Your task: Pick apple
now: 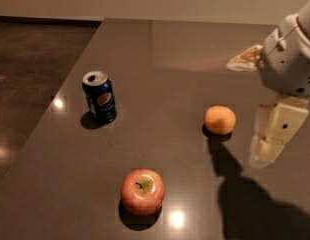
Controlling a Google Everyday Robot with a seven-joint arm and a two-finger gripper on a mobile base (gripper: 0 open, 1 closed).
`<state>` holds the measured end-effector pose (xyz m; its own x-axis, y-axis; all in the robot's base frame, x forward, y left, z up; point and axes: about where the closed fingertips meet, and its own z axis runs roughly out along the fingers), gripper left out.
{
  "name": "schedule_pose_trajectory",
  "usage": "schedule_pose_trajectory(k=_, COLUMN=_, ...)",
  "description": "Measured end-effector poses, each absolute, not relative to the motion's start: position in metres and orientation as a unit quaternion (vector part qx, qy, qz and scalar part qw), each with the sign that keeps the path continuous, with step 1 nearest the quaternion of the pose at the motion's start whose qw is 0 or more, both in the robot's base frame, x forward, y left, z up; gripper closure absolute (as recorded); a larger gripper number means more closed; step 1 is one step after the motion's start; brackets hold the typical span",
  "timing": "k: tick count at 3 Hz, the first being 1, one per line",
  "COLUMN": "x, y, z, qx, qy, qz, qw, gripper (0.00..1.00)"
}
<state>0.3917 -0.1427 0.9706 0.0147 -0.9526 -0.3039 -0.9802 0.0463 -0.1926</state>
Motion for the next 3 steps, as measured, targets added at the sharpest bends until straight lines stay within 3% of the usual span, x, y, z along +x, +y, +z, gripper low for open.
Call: schedule_pose_trajectory(k=3, x=0.315, y=-0.040, z=0.927, qx=-0.761, qy=0.617, qz=0.084, qw=0.185, gripper=0.00)
